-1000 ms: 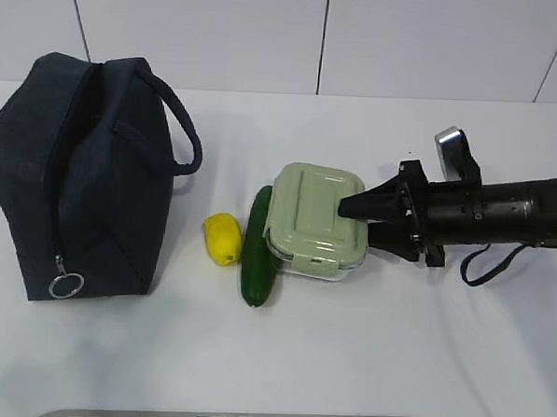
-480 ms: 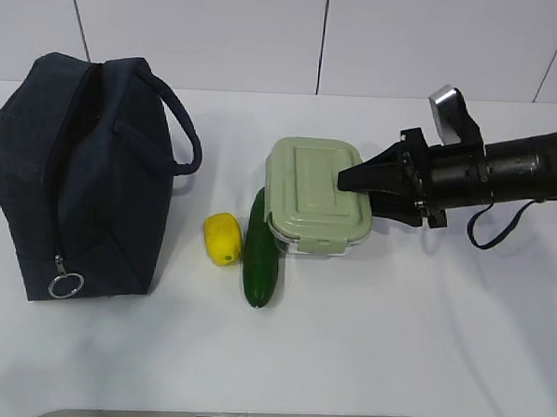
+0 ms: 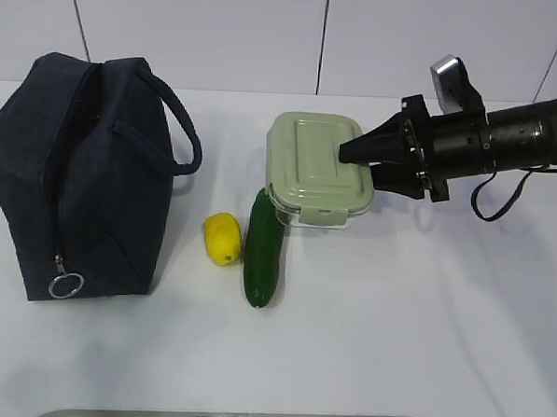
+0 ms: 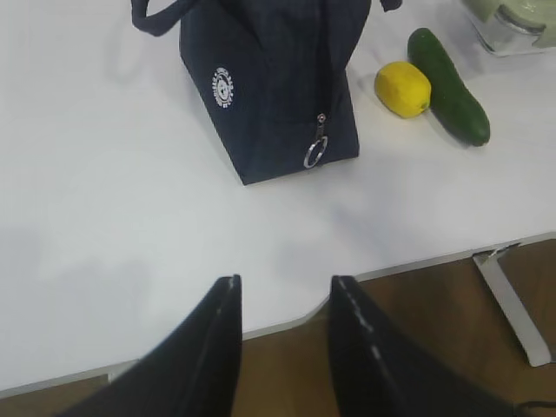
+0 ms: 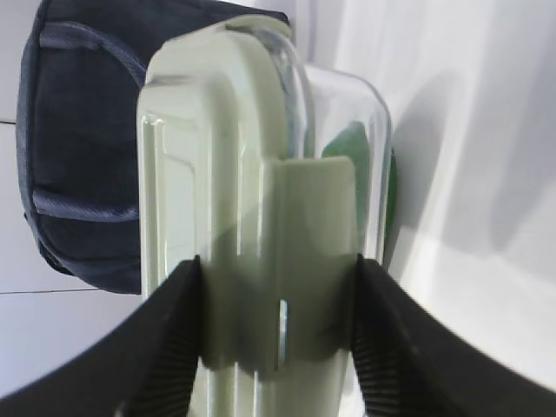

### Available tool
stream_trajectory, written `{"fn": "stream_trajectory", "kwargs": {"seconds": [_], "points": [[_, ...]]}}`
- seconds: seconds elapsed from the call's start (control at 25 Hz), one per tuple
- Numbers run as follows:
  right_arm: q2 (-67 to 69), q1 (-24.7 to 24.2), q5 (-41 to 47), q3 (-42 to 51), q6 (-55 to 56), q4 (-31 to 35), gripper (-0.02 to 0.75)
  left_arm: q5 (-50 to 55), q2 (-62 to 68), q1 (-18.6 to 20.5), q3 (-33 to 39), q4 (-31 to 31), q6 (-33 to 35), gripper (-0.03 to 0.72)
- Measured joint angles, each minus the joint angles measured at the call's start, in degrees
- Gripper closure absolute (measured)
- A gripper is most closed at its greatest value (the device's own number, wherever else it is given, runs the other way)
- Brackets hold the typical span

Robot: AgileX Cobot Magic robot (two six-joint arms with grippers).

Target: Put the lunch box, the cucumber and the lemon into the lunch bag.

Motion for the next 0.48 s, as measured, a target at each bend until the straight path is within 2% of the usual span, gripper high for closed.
{"fn": "stream_trajectory", "kwargs": {"seconds": [0.2,0.48], "points": [[0.0,0.5,0.3,-2.7,3.1,-1.7,0.350,0.0,2.0,0.0,-1.7,-1.9,-1.3,0.449],[0.0,3.9,1.0,-8.2,6.6,-4.5,0.350,-0.6,13.8,0.0,-8.0,-2.2,-1.4,0.449]]}}
